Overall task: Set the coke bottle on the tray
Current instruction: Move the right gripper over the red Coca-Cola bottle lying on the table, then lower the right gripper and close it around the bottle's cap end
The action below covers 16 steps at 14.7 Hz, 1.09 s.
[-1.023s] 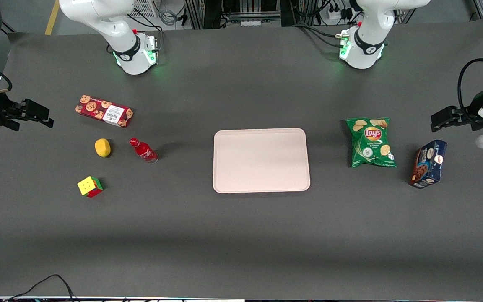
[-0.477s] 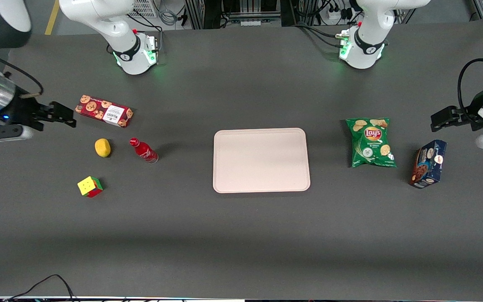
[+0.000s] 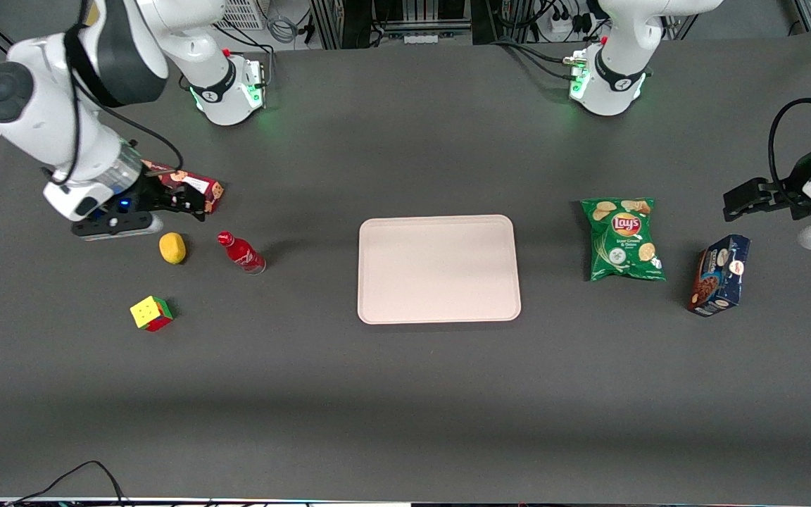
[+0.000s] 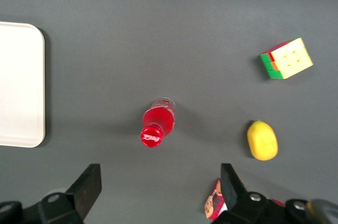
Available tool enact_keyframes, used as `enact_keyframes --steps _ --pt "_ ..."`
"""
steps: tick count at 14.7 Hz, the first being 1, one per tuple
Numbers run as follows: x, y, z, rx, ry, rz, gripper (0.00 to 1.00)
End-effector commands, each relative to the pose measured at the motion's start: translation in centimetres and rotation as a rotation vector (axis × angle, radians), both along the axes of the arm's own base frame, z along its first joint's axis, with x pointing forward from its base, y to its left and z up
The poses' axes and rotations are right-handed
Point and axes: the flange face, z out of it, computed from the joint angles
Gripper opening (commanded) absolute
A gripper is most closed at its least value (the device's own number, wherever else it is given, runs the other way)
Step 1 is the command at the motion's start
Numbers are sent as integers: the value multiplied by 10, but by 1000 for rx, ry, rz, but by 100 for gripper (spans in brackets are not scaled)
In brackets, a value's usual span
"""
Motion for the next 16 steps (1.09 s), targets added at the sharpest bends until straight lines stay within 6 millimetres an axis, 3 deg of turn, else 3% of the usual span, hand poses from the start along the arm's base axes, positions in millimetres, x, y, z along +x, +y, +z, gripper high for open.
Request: enact_keyframes --steps 1,5,10,16 --pt "-22 12 -35 11 -27 -14 100" --pt "-27 15 -74 12 -40 2 100" --pt "-14 20 -122 4 -14 25 99" --pt "-11 21 -131 3 -8 29 91"
